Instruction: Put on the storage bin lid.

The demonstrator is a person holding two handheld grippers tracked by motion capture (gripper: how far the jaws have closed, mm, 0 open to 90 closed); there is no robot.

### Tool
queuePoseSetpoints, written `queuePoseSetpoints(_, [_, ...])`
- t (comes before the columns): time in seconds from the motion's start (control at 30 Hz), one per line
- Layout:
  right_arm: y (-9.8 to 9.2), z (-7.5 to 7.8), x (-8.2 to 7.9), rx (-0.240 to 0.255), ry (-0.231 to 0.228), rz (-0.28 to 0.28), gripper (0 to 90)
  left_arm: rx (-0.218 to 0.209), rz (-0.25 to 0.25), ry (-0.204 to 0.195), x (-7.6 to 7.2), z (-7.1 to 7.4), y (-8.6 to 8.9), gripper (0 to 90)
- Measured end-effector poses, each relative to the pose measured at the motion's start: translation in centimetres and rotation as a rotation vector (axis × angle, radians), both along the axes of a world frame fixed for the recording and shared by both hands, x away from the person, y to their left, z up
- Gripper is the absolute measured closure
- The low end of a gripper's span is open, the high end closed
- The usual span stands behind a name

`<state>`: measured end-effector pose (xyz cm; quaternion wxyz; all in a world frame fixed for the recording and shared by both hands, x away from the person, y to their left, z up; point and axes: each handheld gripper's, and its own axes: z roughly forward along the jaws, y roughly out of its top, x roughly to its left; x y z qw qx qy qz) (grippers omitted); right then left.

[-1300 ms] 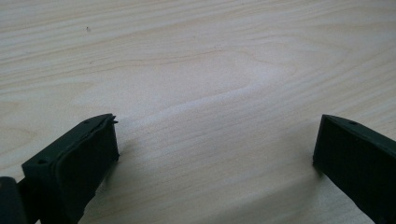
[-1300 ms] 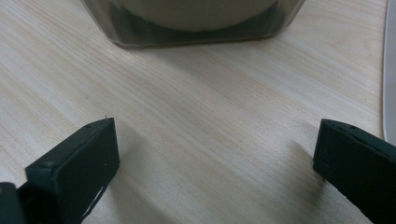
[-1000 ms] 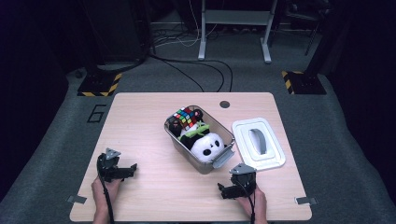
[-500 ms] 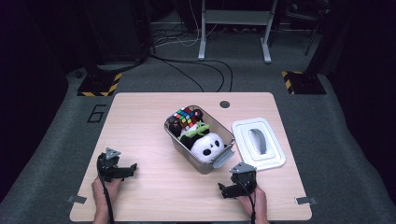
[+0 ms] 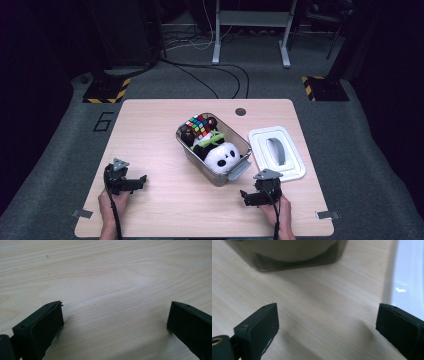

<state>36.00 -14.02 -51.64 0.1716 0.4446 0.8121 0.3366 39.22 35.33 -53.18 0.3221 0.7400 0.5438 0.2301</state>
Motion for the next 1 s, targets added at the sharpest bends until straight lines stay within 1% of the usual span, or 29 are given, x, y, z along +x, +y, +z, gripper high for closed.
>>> queuePoseSetpoints(0.03, [-0.3, 0.2, 0.2, 0.005, 0.003, -0.016, 4.0, 0.001, 0.000, 0.000, 0.0, 0.0, 0.0, 0.3])
queuePoseSetpoints(0.07, [-0.6, 0.4, 0.4, -0.004, -0.005, -0.006, 3.9, 0.000, 0.000, 0.000, 0.0, 0.0, 0.0, 0.3])
queuePoseSetpoints(0.13, [-1.0, 0.8, 0.7, -0.002, -0.018, -0.022, 3.8, 0.000, 0.000, 0.000, 0.0, 0.0, 0.0, 0.3])
queuePoseSetpoints(0.17, [-1.2, 1.0, 0.8, 0.000, -0.015, -0.040, 3.6, 0.001, 0.000, 0.000, 0.0, 0.0, 0.0, 0.3])
queuePoseSetpoints(0.2, [-1.7, 1.3, 1.1, -0.007, -0.023, -0.039, 3.5, 0.001, -0.001, 0.000, 0.0, 0.0, 0.0, 0.2])
queuePoseSetpoints(0.23, [-2.0, 1.5, 1.3, -0.003, -0.034, -0.047, 3.6, 0.001, 0.000, 0.000, 0.0, 0.0, 0.0, 0.3])
queuePoseSetpoints(0.33, [-3.2, 2.1, 2.3, 0.003, -0.036, -0.089, 2.4, 0.001, 0.000, 0.000, 0.0, 0.0, 0.0, 0.3])
queuePoseSetpoints(0.37, [-3.7, 2.3, 2.7, -0.007, -0.038, -0.095, 1.6, 0.001, 0.000, 0.000, 0.0, 0.0, 0.0, 0.3])
queuePoseSetpoints(0.4, [-4.2, 2.7, 3.2, -0.002, -0.048, -0.117, 1.1, 0.001, 0.000, 0.000, 0.0, 0.0, 0.0, 0.3])
queuePoseSetpoints(0.47, [-5.1, 3.2, 4.4, 0.000, -0.063, -0.141, 0.5, 0.008, -0.006, 0.004, 0.0, 0.0, 0.1, 0.3])
queuePoseSetpoints(0.5, [-5.5, 3.4, 5.1, -0.008, -0.058, -0.151, 0.0, 0.006, -0.006, 0.005, 0.0, 0.0, 0.1, 0.3])
queuePoseSetpoints(0.53, [-5.8, 3.6, 5.8, -0.008, -0.057, -0.161, 0.0, 0.009, -0.007, 0.011, 0.0, 0.1, 0.1, 0.3])
queuePoseSetpoints(0.57, [-6.3, 3.8, 6.7, -0.013, -0.063, -0.177, 0.0, 0.012, -0.014, 0.024, -0.1, 0.2, 0.1, 0.3])
queuePoseSetpoints(0.6, [-6.6, 4.0, 7.6, -0.009, -0.060, -0.186, 0.0, 0.011, -0.013, 0.023, 0.0, 0.2, 0.1, 0.3])
queuePoseSetpoints(0.63, [-6.8, 4.0, 8.5, -0.013, -0.052, -0.189, 0.0, 0.008, -0.007, 0.008, 0.0, 0.1, 0.1, 0.3])
queuePoseSetpoints(0.67, [-6.9, 4.0, 9.1, -0.020, -0.044, -0.199, 0.3, 0.008, -0.005, 0.005, 0.0, 0.0, 0.1, 0.4])
queuePoseSetpoints(0.7, [-7.1, 3.8, 10.4, -0.031, -0.026, -0.204, 3.2, 0.008, -0.005, 0.005, 0.0, 0.0, 0.1, 0.3])
queuePoseSetpoints(0.77, [-7.3, 3.4, 11.6, -0.040, -0.004, -0.217, 9.1, 0.007, -0.007, 0.009, 0.0, 0.1, 0.1, 0.4])
queuePoseSetpoints(0.8, [-7.4, 3.2, 12.3, -0.046, -0.003, -0.227, 13.9, 0.006, -0.006, 0.004, 0.0, 0.0, 0.1, 0.4])
queuePoseSetpoints(0.83, [-7.5, 2.9, 12.7, -0.045, -0.009, -0.235, 16.2, 0.006, -0.005, 0.005, 0.0, 0.0, 0.1, 0.4])
queuePoseSetpoints(0.87, [-7.6, 2.8, 13.0, -0.044, -0.001, -0.247, 18.9, 0.006, -0.006, 0.004, 0.0, 0.0, 0.1, 0.4])
queuePoseSetpoints(0.9, [-7.6, 2.6, 13.4, -0.046, 0.007, -0.265, 27.1, 0.006, -0.006, 0.004, 0.0, 0.0, 0.1, 0.4])
queuePoseSetpoints(0.93, [-7.7, 2.5, 13.6, -0.033, 0.011, -0.262, 30.2, 0.007, -0.006, 0.005, 0.0, 0.0, 0.1, 0.4])
queuePoseSetpoints(0.97, [-7.7, 2.4, 13.8, -0.029, 0.013, -0.274, 34.1, 0.006, -0.006, 0.004, 0.0, 0.0, 0.1, 0.4])
queuePoseSetpoints(1.0, [-7.7, 2.3, 13.9, -0.032, 0.022, -0.285, 40.9, 0.006, -0.006, 0.004, 0.0, 0.0, 0.1, 0.4])
